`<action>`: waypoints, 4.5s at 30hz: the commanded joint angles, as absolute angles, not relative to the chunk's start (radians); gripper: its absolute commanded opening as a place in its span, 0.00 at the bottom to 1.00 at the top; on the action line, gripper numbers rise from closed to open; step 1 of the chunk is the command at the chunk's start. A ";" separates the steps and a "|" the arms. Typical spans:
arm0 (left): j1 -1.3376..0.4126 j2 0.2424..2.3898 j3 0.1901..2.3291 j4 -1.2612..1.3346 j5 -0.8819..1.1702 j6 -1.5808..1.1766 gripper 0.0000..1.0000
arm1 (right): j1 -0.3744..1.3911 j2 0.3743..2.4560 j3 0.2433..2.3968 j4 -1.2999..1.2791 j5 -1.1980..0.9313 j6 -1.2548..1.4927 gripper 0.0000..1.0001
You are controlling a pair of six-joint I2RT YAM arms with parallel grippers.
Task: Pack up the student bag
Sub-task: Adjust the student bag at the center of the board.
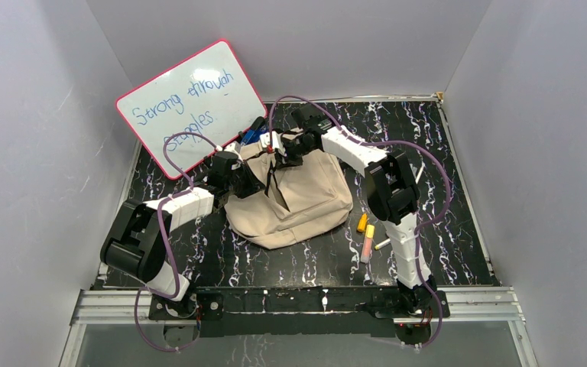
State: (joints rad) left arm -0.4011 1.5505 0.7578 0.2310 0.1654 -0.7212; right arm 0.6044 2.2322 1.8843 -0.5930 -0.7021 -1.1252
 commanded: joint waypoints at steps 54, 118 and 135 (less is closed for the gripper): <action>-0.397 1.501 0.757 0.149 0.168 -0.689 0.00 | 0.613 2.198 1.954 -0.079 -0.168 -0.643 0.00; -0.398 1.507 0.778 0.135 0.204 -0.691 0.00 | 0.675 2.315 2.042 -0.217 -0.187 -0.746 0.00; -0.397 1.498 0.770 0.143 0.196 -0.699 0.00 | 0.678 2.010 1.740 -0.039 -0.108 -0.490 0.60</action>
State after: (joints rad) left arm -0.3946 1.5360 0.7677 0.1783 0.1810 -0.7067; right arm 0.6842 2.2078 1.8278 -0.1734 -0.1303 -0.6399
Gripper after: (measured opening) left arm 0.009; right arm 0.567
